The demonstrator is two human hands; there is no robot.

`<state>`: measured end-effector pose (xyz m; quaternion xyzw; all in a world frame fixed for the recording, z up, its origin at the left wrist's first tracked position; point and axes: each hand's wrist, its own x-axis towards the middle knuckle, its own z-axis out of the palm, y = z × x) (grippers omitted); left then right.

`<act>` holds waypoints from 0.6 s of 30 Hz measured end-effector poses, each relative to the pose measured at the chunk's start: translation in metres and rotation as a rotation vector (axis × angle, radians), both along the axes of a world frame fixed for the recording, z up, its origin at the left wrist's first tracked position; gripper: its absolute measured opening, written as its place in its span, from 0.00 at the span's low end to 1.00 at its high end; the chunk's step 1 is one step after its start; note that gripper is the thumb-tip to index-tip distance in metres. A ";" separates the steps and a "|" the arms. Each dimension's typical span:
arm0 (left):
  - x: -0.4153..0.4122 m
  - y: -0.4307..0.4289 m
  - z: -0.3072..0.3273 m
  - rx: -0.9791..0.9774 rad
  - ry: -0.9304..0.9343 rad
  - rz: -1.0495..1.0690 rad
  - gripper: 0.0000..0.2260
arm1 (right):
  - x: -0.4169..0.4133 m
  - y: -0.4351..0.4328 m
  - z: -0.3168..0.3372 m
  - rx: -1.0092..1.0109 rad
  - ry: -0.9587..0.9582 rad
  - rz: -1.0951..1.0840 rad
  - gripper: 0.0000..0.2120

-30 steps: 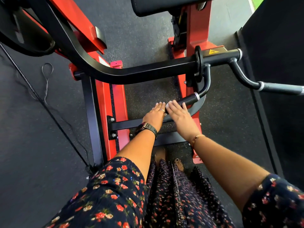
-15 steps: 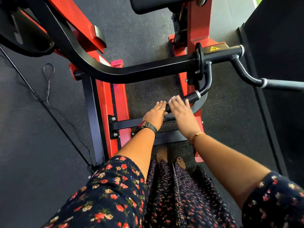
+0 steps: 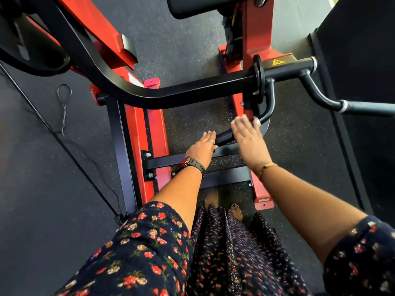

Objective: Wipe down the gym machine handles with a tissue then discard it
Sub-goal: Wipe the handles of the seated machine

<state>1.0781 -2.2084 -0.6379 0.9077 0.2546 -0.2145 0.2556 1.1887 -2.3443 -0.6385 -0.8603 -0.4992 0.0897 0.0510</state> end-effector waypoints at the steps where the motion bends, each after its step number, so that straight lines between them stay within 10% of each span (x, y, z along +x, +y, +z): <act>1: 0.000 0.000 -0.001 0.003 -0.003 0.001 0.23 | -0.011 0.004 0.001 0.017 0.012 0.048 0.31; 18: -0.002 -0.003 -0.002 0.022 0.003 0.009 0.23 | -0.008 0.005 0.014 -0.136 0.026 0.059 0.33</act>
